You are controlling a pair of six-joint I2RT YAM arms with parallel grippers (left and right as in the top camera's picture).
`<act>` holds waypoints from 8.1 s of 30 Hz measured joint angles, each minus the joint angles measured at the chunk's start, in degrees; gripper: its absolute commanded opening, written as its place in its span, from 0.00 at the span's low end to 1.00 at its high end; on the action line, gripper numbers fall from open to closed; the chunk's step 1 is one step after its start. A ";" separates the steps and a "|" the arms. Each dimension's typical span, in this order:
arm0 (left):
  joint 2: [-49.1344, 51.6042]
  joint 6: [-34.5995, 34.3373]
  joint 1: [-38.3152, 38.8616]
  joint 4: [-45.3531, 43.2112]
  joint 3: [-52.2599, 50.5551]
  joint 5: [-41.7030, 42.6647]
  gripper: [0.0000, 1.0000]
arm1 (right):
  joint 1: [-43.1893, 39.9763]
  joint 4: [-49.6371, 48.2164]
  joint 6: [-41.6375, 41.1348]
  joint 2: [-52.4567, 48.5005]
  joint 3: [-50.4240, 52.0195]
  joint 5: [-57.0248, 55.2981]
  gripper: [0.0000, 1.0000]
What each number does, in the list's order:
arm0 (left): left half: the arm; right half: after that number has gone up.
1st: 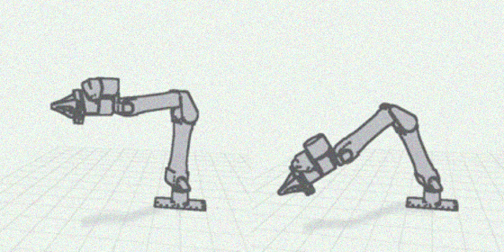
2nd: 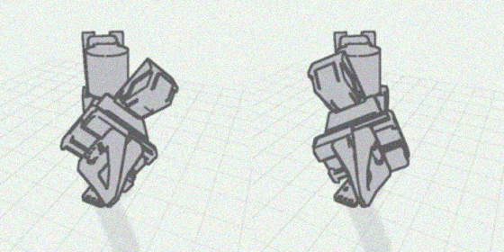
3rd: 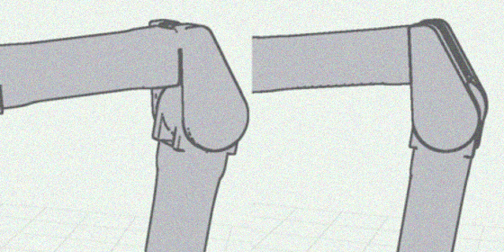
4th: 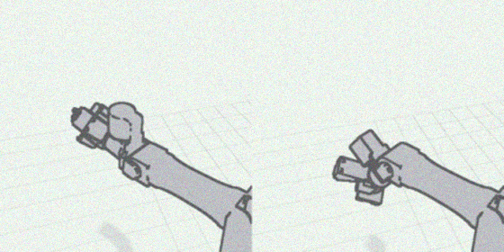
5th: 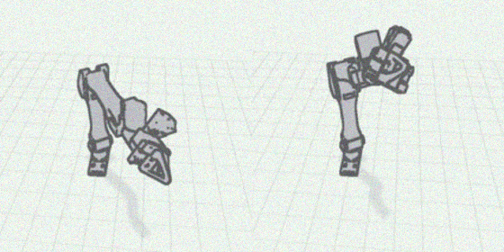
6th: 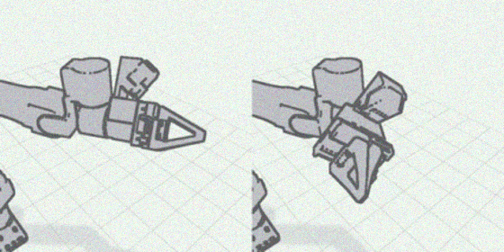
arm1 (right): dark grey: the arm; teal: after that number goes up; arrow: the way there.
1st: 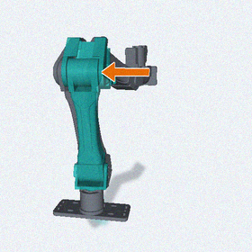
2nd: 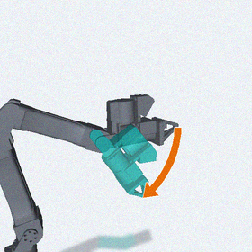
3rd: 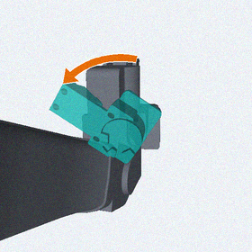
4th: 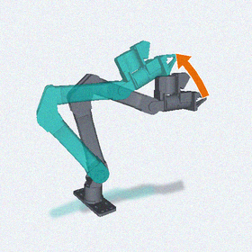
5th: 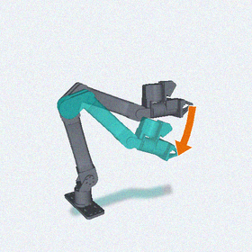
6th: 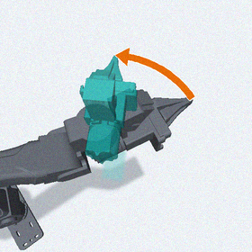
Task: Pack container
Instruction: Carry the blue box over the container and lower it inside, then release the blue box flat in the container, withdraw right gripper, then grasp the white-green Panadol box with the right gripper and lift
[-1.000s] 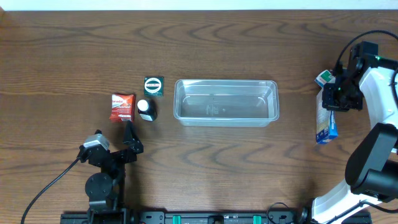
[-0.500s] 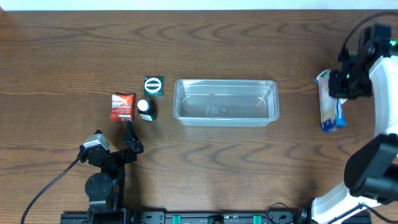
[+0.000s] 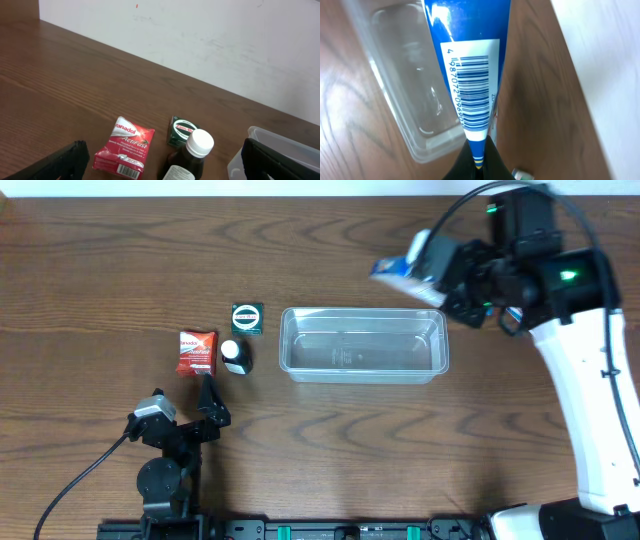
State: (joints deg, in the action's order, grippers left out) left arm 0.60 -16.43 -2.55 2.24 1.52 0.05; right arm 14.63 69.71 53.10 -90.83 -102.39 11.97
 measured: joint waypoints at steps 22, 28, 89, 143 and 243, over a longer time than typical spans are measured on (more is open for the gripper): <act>0.00 0.00 0.00 0.00 0.00 0.00 0.98 | 4.68 5.68 10.99 -14.01 0.00 -0.28 0.01; 0.00 0.00 0.00 0.00 0.00 0.00 0.98 | 5.22 4.57 13.33 -17.64 0.00 -0.42 0.01; 0.00 0.00 0.00 0.00 0.00 0.00 0.98 | 14.12 -8.35 4.44 -23.69 9.88 -16.59 0.99; 0.00 0.00 0.00 0.00 0.00 0.00 0.98 | 22.34 -26.80 -72.24 -23.89 16.28 -3.37 0.02; 0.00 0.00 0.00 0.02 0.00 0.00 0.98 | -34.16 -36.57 -18.91 -20.13 23.98 -11.10 0.98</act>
State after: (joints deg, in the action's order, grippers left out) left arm 0.60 -16.43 -2.55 2.26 1.52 0.05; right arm -19.53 33.15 34.20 -110.96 -78.41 0.86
